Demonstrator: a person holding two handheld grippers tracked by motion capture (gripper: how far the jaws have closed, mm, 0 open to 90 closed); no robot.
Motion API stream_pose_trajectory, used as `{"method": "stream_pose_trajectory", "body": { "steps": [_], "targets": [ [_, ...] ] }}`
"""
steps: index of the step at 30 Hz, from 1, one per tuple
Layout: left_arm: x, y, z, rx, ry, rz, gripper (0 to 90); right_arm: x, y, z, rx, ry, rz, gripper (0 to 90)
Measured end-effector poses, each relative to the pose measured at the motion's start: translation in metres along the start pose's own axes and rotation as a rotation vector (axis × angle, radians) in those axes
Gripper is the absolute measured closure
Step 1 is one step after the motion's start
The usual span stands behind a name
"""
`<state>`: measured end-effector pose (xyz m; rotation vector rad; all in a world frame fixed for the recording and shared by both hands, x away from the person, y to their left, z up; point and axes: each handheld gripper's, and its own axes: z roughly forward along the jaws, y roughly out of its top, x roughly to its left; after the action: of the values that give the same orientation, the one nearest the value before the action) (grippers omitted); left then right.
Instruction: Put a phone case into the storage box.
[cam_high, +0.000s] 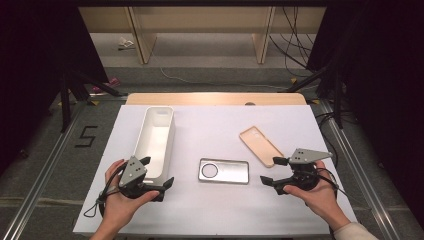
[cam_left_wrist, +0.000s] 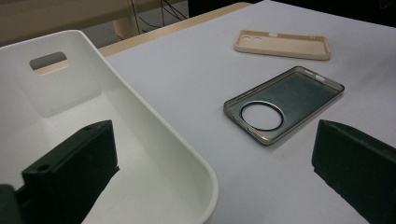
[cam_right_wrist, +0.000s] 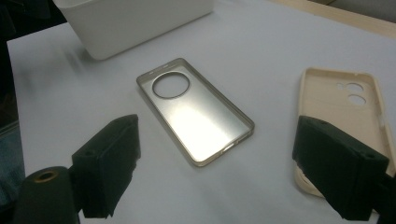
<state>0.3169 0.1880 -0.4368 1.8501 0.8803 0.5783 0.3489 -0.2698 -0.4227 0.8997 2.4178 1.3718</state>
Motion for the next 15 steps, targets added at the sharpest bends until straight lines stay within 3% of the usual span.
{"method": "stream_pose_trajectory", "body": {
  "steps": [6,9,10,11,14,15],
  "targets": [
    [-0.001,0.001,0.001,-0.003,-0.008,0.003,0.0,-0.001,0.001,0.001,0.002,-0.007,-0.003,17.7],
    [-0.001,0.001,0.001,-0.006,-0.004,-0.003,0.0,-0.002,0.001,0.003,0.008,-0.010,0.001,22.8],
    [-0.001,0.002,0.000,-0.007,-0.003,-0.005,0.0,-0.004,0.002,0.005,0.010,-0.015,0.000,31.8],
    [-0.001,0.002,0.000,-0.010,-0.003,-0.006,0.0,-0.004,0.002,0.005,0.010,-0.015,0.000,31.8],
    [-0.002,0.002,0.001,-0.013,-0.004,-0.004,0.1,-0.006,0.008,0.009,0.015,-0.026,-0.006,52.2],
    [-0.002,0.001,0.001,-0.003,-0.007,0.008,0.2,-0.007,0.010,0.011,0.022,-0.007,-0.008,59.6]
  ]
}}
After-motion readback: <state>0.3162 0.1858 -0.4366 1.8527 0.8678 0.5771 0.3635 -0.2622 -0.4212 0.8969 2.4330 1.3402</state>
